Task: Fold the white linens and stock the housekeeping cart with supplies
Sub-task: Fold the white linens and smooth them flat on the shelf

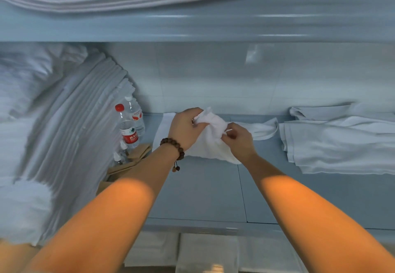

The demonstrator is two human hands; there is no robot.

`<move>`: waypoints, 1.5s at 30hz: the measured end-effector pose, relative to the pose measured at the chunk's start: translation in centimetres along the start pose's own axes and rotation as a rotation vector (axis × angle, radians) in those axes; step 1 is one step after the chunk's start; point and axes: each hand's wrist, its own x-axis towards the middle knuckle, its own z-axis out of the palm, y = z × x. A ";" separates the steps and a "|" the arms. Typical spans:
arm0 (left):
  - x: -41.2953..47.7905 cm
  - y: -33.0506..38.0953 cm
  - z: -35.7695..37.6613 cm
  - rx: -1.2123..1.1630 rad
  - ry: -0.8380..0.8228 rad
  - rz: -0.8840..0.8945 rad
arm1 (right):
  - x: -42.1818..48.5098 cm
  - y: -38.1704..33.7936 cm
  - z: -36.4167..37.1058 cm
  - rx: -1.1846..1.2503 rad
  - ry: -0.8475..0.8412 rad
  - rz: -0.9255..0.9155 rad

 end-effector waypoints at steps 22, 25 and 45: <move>-2.3 10.2 4.7 -0.099 0.119 0.151 | -6.4 -3.9 -16.3 0.214 0.430 -0.189; -5.3 11.5 7.2 -0.092 0.075 0.067 | -9.1 -0.7 -18.4 0.177 0.362 -0.179; -18.8 10.9 16.1 -0.101 -0.320 -0.025 | -22.2 8.0 -17.0 0.241 -0.063 -0.089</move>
